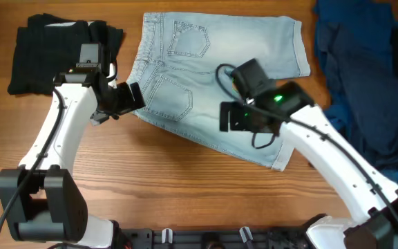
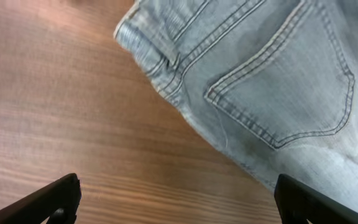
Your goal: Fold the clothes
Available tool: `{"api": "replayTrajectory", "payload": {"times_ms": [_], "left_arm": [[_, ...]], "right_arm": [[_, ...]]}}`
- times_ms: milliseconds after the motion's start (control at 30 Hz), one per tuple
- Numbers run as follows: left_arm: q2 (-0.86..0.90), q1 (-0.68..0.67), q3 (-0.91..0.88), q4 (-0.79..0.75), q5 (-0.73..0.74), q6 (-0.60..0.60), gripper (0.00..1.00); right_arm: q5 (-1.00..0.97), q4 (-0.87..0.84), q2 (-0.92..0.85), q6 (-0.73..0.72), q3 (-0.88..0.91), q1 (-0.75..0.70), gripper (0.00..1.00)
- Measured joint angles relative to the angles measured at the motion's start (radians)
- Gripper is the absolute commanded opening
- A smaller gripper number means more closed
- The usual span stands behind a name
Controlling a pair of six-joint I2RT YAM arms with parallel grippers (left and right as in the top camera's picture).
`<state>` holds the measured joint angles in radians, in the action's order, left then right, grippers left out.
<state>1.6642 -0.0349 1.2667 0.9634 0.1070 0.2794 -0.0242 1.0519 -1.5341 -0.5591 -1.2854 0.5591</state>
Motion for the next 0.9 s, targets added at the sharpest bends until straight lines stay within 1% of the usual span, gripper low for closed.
{"api": "replayTrajectory", "payload": {"times_ms": [133, 267, 467, 600, 667, 767, 900], "left_arm": [[0.007, 0.0, 0.0, -0.047, 0.0, -0.049, 1.0], [0.025, 0.0, 0.0, -0.043, -0.005, -0.1, 1.0], [0.093, 0.0, 0.0, -0.051, -0.089, -0.142, 1.0], [0.173, 0.0, 0.0, -0.143, -0.126, -0.19, 1.0], [0.199, 0.0, -0.002, -0.173, -0.133, -0.209, 1.0], [0.235, 0.0, -0.002, -0.253, -0.139, -0.235, 1.0], [0.26, 0.0, -0.002, -0.307, -0.14, -0.248, 1.0]], "right_arm": [[0.027, -0.009, 0.001, -0.033, 0.082, 0.005, 1.0], [0.085, -0.004, 0.002, -0.051, 0.151, 0.005, 1.0], [0.123, -0.082, 0.002, -0.098, 0.269, 0.005, 1.0], [0.118, -0.095, 0.002, -0.156, 0.328, -0.005, 1.0], [0.112, -0.095, 0.002, -0.171, 0.33, -0.016, 1.0], [0.101, -0.079, 0.003, -0.182, 0.33, -0.053, 1.0], [0.087, -0.055, 0.003, -0.189, 0.33, -0.116, 1.0]]}}
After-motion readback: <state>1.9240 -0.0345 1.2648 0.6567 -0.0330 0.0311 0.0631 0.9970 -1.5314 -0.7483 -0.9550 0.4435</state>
